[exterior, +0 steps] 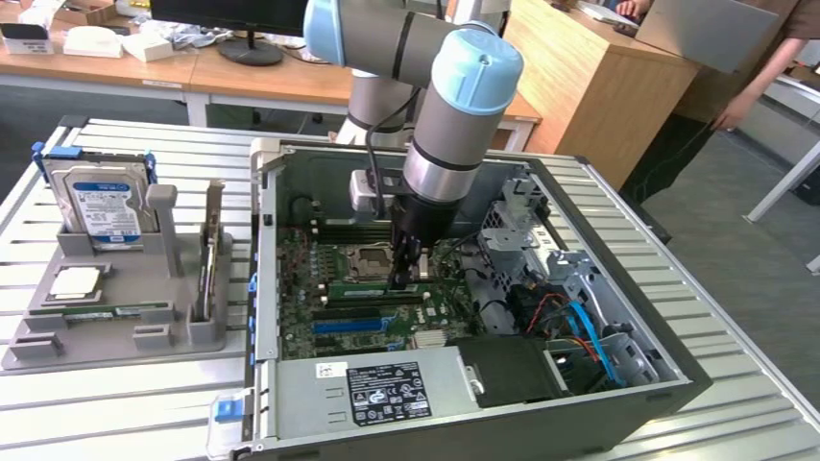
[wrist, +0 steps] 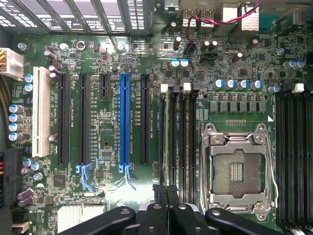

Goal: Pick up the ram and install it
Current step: 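Insert the ram into the slot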

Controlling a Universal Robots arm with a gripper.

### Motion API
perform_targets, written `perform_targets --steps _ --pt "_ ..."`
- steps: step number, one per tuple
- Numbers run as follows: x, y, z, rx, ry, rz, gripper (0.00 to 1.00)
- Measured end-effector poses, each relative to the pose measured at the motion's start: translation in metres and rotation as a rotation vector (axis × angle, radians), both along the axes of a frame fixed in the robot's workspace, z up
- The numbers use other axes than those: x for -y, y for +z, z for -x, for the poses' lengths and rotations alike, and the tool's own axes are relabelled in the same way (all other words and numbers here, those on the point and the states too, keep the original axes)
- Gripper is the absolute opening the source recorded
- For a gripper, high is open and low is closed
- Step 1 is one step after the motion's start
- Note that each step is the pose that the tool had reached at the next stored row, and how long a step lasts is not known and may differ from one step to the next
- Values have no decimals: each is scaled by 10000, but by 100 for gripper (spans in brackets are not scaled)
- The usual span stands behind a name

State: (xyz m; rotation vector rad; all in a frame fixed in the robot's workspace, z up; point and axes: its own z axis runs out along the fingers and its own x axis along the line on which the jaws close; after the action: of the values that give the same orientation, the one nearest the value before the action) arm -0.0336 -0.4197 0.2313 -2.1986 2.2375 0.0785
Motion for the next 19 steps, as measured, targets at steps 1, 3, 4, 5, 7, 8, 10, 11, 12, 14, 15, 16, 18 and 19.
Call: perform_targets --steps 1,3,4,5,7,8,10,11,12,14,15,16,18,19 --pt "0 -2 0 2 0 1 11" --pt "0 -2 0 2 1 1 11" --pt "-1 -3 0 3 1 -1 11" --pt "-1 -3 0 3 0 -2 11" --pt "-4 -4 0 3 0 -2 11" --pt "-5 -3 0 3 1 -2 11" --pt "-7 -3 0 3 0 -1 11" --pt "-7 -3 0 3 1 -2 11" --pt "-7 -3 0 3 0 -1 11" --pt "-7 -3 0 3 1 -1 11" --pt "-7 -3 0 2 1 -3 11" --pt "-7 -4 0 3 0 -5 11" --pt "-7 -5 0 3 0 -12 11" --pt "-7 -5 0 2 4 -12 11"
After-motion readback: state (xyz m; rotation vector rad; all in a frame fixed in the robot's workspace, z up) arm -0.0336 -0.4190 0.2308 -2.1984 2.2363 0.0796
